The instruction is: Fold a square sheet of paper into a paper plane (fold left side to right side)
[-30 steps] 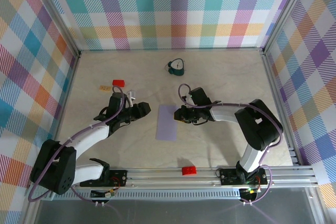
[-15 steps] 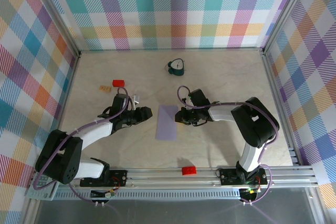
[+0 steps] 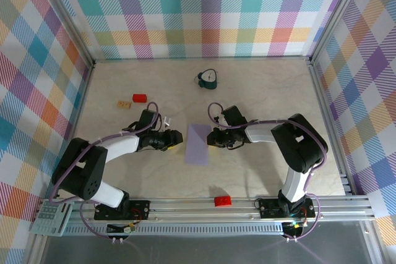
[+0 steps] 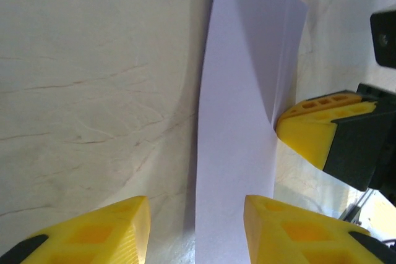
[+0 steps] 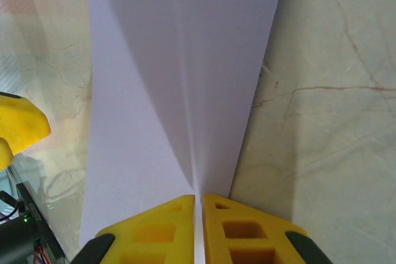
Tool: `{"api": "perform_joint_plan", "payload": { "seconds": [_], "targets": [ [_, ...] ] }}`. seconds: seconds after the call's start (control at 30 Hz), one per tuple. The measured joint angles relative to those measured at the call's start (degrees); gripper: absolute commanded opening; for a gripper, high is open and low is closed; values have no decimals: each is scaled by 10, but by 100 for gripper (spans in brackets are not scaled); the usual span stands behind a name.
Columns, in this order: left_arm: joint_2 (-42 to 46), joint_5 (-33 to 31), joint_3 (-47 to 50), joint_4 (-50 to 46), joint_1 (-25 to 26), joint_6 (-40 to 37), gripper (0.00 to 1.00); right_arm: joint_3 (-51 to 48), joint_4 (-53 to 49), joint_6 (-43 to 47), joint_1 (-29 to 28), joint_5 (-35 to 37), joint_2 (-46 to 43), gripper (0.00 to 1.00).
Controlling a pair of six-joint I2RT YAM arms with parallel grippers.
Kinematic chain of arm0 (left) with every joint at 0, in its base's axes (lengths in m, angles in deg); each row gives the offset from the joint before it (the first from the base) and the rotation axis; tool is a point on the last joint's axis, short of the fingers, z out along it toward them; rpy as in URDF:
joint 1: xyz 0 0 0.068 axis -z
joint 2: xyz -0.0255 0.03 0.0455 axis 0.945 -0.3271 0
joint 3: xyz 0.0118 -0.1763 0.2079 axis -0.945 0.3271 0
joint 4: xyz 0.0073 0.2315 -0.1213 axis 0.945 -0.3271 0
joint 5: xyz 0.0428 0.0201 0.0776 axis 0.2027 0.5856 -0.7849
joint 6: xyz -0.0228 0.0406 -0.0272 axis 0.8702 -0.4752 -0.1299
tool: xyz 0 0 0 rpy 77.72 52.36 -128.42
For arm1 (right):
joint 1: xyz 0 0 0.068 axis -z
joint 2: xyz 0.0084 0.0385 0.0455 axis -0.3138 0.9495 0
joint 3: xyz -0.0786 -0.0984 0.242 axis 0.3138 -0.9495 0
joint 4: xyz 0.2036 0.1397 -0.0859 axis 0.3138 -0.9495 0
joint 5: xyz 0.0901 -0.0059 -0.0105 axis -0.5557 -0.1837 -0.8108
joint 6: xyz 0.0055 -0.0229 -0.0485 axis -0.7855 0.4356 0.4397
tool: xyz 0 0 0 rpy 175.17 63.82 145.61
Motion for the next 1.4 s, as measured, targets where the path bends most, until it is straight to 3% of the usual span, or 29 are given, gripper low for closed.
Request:
{"api": "perform_joint_plan", "payload": {
  "seconds": [0.53, 1.13, 1.4],
  "targets": [
    [-55, 16, -30, -33, 30, -12, 37, 0, 0, 4, 0, 0, 0, 12],
    [-86, 35, -31, 9, 36, 6, 25, 0, 0, 4, 0, 0, 0, 12],
    [-87, 37, -31, 20, 36, 17, 12, 0, 0, 4, 0, 0, -1, 13]
  ]
}}
